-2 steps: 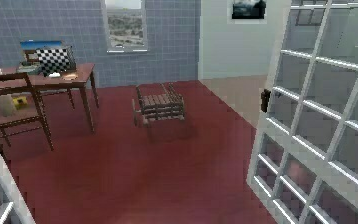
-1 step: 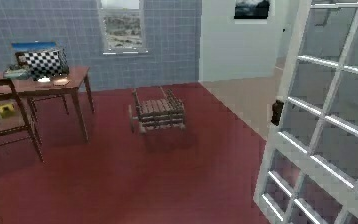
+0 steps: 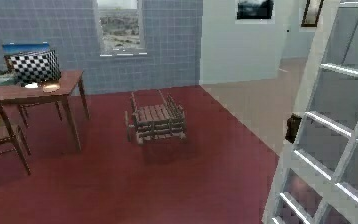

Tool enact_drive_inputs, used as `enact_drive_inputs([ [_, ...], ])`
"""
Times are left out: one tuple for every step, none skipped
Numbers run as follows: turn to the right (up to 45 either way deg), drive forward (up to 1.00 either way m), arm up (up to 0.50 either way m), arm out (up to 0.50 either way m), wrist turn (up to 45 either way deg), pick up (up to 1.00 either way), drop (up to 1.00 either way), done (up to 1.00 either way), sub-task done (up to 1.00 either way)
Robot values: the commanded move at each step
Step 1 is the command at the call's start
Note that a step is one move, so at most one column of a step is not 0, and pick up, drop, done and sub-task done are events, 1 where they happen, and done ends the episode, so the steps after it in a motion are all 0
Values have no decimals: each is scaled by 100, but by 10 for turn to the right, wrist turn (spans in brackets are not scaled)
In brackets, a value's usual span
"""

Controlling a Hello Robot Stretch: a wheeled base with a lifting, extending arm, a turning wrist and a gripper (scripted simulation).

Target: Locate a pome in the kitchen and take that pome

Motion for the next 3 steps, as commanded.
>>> enact_drive_inputs([
  [120, 0, 0, 0, 0, 0, 0, 0, 0],
  [0, 100, 0, 0, 0, 0, 0, 0, 0],
  [0, 15, 0, 0, 0, 0, 0, 0, 0],
])
